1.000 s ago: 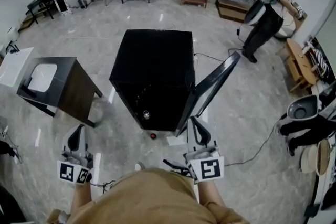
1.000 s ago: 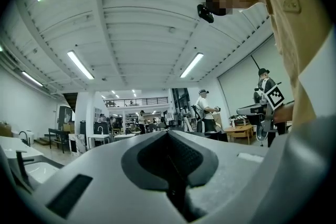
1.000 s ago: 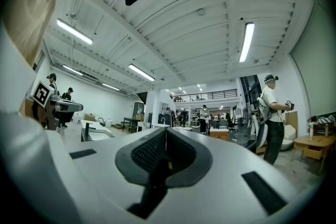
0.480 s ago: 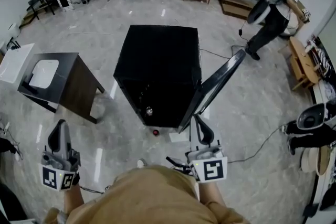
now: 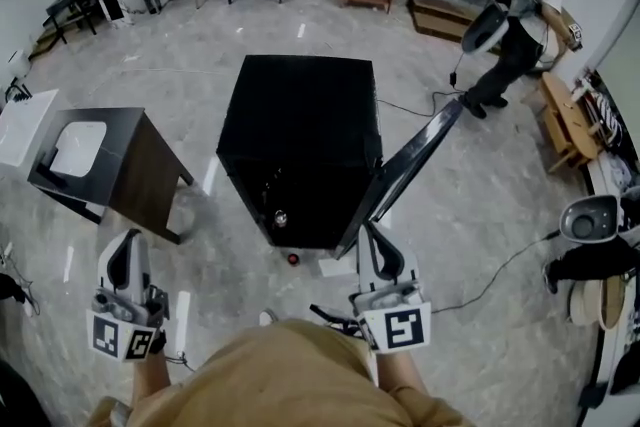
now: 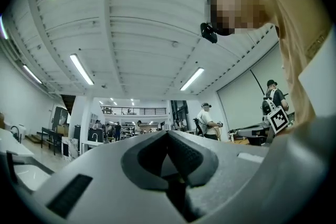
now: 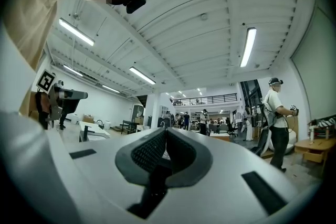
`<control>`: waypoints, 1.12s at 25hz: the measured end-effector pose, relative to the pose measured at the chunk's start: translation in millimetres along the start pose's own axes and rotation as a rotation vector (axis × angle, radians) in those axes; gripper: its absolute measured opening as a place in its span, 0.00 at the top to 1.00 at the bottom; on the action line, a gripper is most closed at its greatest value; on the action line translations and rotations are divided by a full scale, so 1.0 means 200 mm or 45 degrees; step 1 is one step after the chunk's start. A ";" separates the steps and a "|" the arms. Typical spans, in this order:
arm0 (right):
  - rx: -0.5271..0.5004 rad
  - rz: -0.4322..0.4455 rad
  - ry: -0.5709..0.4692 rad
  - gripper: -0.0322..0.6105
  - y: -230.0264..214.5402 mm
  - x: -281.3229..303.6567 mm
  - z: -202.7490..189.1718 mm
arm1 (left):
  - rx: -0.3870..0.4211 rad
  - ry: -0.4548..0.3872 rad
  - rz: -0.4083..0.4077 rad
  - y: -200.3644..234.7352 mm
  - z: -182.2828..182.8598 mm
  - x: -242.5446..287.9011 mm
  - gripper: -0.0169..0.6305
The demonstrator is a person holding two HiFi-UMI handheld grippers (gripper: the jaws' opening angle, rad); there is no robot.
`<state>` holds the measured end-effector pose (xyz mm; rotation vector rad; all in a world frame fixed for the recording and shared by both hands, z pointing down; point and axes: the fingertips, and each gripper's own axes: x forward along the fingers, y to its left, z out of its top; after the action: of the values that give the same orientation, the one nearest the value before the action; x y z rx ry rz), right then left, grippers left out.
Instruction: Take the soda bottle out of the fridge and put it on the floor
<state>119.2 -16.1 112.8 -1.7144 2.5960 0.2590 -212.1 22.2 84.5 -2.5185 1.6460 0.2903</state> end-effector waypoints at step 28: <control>-0.053 -0.035 0.062 0.95 0.11 0.07 -0.03 | -0.099 0.024 -0.111 0.06 -0.20 0.08 0.97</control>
<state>94.3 -21.7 119.1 -1.7905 2.6173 0.2756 -213.9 -4.6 119.5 -2.6493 1.5551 0.3283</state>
